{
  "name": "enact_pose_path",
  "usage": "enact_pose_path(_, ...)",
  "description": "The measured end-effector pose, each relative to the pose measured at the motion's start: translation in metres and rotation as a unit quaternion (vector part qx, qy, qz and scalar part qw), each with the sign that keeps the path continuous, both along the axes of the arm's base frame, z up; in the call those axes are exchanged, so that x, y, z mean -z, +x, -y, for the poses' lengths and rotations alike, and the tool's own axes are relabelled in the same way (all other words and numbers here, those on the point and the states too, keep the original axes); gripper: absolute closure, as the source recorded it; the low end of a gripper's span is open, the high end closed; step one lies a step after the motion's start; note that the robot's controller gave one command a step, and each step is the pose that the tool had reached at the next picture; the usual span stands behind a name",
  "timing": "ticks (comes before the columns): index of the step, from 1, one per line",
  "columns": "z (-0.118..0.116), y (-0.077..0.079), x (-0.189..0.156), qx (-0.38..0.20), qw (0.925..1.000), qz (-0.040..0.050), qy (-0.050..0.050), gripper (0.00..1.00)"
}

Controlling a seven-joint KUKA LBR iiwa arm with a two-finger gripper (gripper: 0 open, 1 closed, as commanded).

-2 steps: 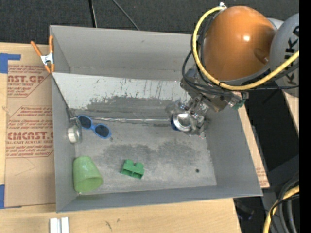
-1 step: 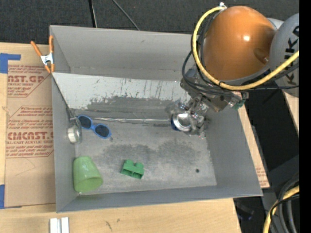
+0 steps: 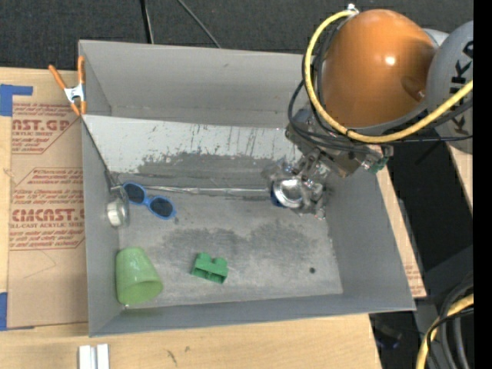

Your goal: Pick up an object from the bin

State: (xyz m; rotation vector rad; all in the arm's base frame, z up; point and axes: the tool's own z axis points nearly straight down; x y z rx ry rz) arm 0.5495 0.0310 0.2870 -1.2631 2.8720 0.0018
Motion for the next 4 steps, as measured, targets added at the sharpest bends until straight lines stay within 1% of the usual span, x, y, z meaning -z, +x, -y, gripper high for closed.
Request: enact_pose_path(4,0.0,0.0,0.0,0.0,1.0,-0.0001,0.0,1.0)
